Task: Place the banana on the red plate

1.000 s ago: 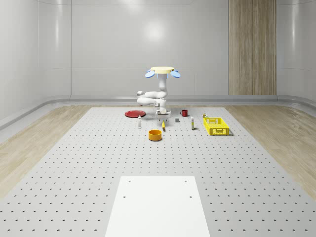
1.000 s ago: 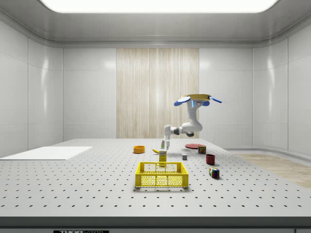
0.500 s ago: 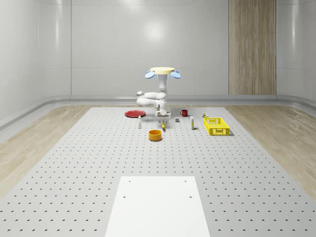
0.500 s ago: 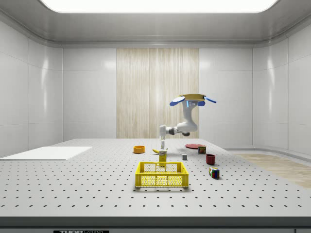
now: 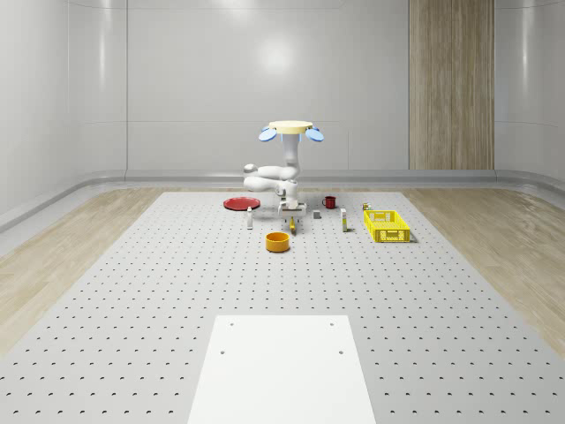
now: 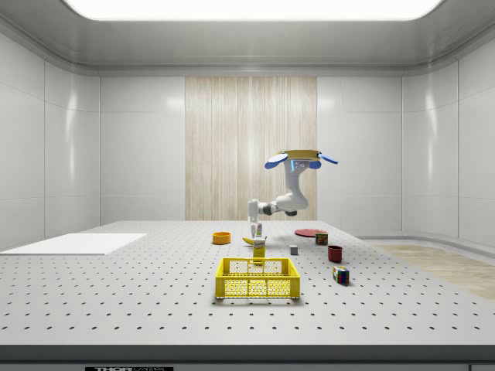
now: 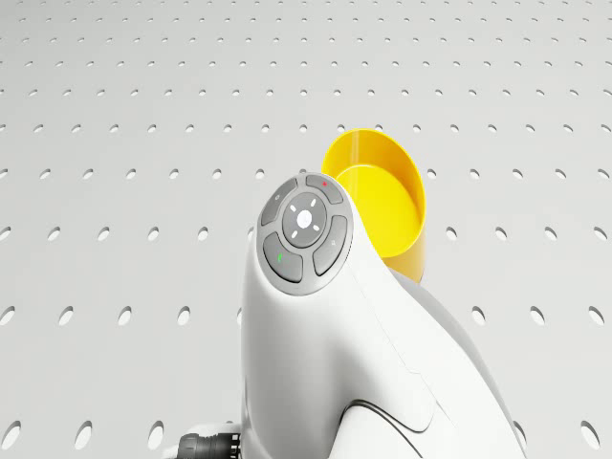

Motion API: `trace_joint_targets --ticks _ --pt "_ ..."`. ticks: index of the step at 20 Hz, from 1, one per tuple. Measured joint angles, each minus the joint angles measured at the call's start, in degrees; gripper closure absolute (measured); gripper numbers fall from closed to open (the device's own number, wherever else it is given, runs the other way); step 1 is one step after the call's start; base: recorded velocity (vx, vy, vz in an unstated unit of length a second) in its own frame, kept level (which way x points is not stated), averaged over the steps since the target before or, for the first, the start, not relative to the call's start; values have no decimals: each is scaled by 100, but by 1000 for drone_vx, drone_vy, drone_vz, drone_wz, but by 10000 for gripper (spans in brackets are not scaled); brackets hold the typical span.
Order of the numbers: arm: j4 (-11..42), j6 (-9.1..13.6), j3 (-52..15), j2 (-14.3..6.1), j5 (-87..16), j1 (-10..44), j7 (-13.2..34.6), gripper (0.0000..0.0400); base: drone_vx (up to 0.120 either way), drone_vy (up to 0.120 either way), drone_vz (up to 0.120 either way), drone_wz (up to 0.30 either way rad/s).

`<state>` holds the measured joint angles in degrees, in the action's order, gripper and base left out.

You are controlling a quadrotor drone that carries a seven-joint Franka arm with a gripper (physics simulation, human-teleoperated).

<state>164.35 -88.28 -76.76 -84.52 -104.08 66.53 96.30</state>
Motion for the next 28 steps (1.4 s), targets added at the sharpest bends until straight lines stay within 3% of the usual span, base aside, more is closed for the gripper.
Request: trace_joint_targets --ticks 9,15,18,21,23,28 --pt "-158 -316 658 -96 -605 79 -15 0 0 0 0 0" --pt "-228 -412 874 -107 -806 117 -19 0 0 0 0 0" --pt "-242 -427 915 -105 -846 124 -20 121 0 0 0 0" --pt "-249 -433 936 -102 -866 126 -22 189 0 0 0 0" --pt "-251 -433 944 -100 -876 127 -23 209 0 0 0 0" --pt "-251 -410 954 -84 -910 123 12 210 0 0 0 0"
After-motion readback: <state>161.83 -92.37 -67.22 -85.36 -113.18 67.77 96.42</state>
